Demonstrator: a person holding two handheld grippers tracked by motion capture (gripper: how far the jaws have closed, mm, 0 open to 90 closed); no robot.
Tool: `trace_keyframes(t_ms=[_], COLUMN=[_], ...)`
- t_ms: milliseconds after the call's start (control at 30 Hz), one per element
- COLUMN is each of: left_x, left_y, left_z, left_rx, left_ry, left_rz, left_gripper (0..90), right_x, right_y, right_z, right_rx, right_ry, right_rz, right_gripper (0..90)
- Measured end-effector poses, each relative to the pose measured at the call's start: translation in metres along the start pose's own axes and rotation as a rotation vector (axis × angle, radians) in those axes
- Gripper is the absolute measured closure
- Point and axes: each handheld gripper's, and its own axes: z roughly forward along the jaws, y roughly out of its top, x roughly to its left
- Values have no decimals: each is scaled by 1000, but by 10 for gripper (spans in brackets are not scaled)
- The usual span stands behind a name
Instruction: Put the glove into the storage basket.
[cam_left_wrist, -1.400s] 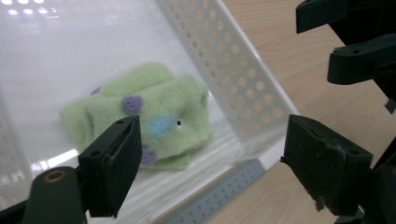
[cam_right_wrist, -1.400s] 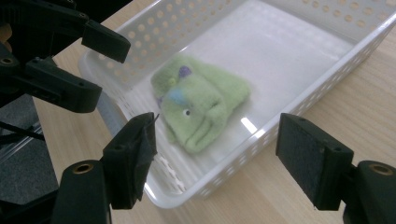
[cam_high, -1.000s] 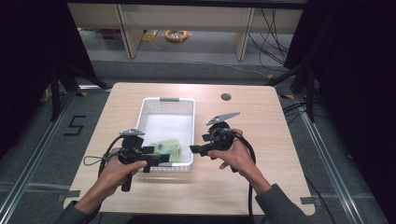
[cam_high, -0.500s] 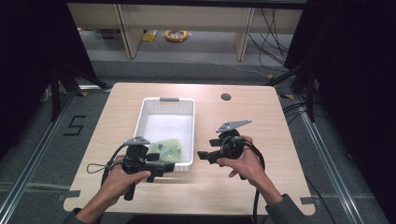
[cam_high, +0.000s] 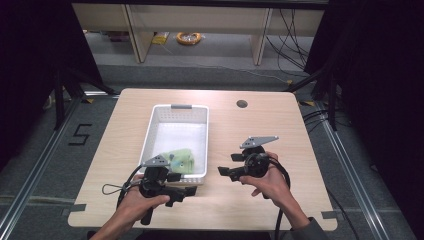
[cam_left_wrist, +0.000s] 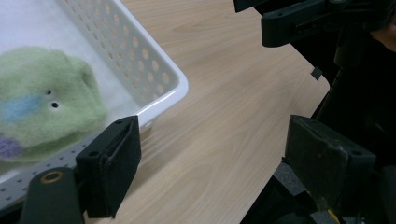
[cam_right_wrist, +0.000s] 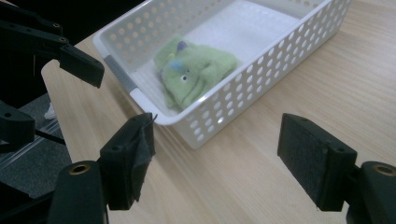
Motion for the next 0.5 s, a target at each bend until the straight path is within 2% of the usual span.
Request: trace_keyframes(t_ms=[33, 100, 133, 167, 233, 300, 367, 400, 433, 467, 500], left_x=[-1, -2, -3, -4, -5, -7, -8, -9, -10, -11, -10], left_y=[-1, -2, -3, -4, -5, -6, -7, -8, -9, -10, -12], left_z=[1, 2, 3, 4, 5, 6, 7, 8, 9, 10, 11], left_rx=[3, 5, 2, 7, 4, 3, 7, 5, 8, 9, 14], left_ry=[1, -9, -1, -11, -9, -14, -19, -16, -17, -15, -19], left_rz=[2, 4, 1, 7, 9, 8, 20, 24, 26, 19, 27], left_gripper=[184, 184, 184, 184, 185, 185, 185, 185, 185, 185, 185], right_x=[2, 1, 0, 2, -1, 0, -1, -1, 0, -1, 0], right_y=[-2, -5, -7, -9, -12, -16, -20, -22, -24, -26, -28], right_z=[-2, -3, -4, -6, -7, -10, -11, -12, -12, -14, -14], right_rx=[5, 3, -3, 6, -14, -11, -20, -23, -23, -23, -22], right_ry=[1, 7, 4, -5, -11, -3, 6, -7, 4, -4, 5], right_rz=[27, 30, 28, 48, 18, 44, 41, 25, 46, 41, 59], right_gripper=[282, 281, 281, 280, 280, 280, 279, 279, 279, 277, 275])
